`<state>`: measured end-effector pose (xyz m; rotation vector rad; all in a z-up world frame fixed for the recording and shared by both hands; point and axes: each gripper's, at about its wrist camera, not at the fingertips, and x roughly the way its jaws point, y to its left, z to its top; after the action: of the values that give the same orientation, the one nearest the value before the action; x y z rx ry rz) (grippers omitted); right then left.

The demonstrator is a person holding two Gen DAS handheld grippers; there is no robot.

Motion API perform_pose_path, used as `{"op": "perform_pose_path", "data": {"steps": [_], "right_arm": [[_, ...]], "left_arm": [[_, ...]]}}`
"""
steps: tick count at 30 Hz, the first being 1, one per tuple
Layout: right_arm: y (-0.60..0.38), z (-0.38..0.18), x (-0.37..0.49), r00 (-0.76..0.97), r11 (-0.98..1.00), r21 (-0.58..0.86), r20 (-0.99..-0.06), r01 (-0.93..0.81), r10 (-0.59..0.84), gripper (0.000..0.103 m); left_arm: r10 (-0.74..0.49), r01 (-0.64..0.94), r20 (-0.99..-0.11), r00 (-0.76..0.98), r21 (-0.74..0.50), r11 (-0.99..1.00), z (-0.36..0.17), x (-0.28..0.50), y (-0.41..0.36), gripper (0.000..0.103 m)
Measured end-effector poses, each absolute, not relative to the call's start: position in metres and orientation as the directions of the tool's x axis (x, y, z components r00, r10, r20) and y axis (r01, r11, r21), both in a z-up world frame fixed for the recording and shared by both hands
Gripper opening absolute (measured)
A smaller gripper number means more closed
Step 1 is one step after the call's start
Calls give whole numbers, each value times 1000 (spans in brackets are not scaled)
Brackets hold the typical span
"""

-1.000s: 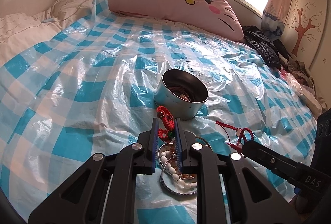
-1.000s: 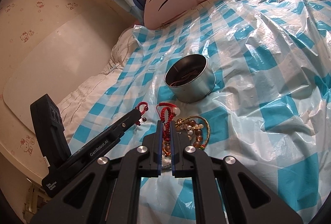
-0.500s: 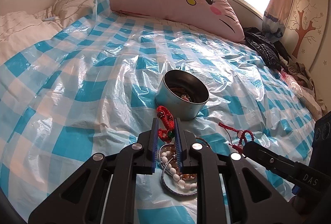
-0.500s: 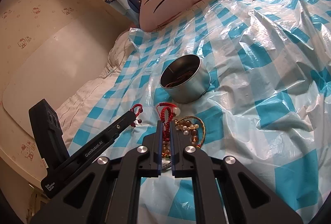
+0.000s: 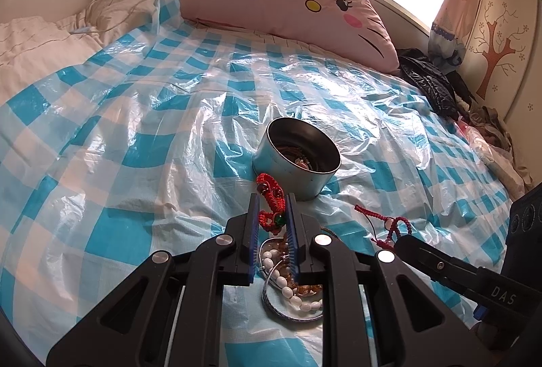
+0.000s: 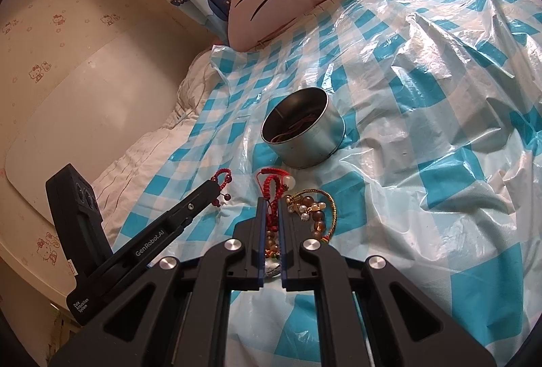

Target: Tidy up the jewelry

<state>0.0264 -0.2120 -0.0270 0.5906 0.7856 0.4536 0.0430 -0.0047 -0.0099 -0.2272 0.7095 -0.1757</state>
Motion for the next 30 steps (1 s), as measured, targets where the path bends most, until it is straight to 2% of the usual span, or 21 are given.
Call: {"op": "perform_pose_path", "data": {"steps": [14, 23, 27, 30], "right_arm": [[-208, -26, 37, 630, 749, 641, -514, -169, 582, 7], [-207, -7, 82, 660, 799, 570, -528, -190, 534, 7], [-210, -8, 108, 666, 817, 547, -541, -185, 513, 7], [-203, -12, 129, 655, 826, 531, -560, -188, 508, 7]], "left_arm": [[-266, 108, -594, 759, -288, 952, -2, 48, -9, 14], [-312, 152, -564, 764, -312, 938, 11, 99, -31, 14], [-328, 171, -597, 733, -305, 937, 3, 127, -45, 14], [-294, 128, -631, 718, -295, 947, -9, 138, -43, 25]]}}
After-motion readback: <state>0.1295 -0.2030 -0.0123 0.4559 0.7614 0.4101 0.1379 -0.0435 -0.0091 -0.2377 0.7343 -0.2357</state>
